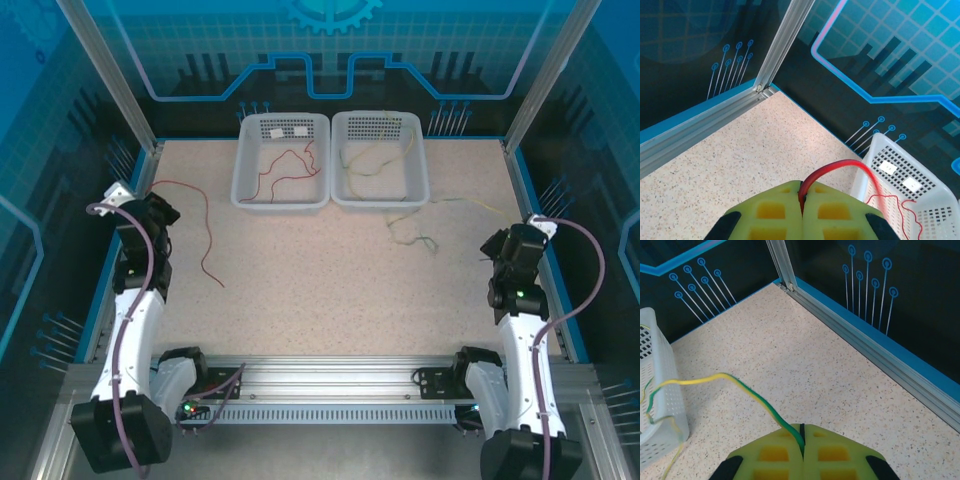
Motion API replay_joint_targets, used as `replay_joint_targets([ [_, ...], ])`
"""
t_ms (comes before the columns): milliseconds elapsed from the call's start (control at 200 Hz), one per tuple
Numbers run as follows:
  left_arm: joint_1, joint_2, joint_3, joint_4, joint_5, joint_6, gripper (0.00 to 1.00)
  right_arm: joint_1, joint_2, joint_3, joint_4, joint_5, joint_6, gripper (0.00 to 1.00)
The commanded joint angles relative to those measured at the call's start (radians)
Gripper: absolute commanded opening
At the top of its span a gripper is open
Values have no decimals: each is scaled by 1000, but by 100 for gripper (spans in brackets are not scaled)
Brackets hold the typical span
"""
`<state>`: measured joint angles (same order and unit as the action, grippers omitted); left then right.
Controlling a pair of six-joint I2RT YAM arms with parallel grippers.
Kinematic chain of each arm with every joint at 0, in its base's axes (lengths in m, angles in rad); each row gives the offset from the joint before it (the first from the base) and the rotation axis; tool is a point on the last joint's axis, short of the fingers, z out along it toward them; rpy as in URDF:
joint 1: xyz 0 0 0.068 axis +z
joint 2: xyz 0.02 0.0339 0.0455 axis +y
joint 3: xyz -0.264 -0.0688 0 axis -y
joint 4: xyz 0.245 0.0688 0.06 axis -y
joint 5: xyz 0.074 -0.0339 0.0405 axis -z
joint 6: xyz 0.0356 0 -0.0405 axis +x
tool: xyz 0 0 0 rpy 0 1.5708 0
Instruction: Untangle the cables
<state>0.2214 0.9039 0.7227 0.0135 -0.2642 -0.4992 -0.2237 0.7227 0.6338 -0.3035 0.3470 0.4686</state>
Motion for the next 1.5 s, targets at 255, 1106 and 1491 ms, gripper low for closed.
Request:
replay_joint_targets([
  [255,-277,47,215,23,135,173,0,35,-31,-49,41,-87,45,0],
  [1106,-416,507,640,222,86,400,0,43,-159,-74,13,-90,20,0],
  [1491,-415,876,667,306,67,399,0,55,-235,-105,55,-172,-2,0],
])
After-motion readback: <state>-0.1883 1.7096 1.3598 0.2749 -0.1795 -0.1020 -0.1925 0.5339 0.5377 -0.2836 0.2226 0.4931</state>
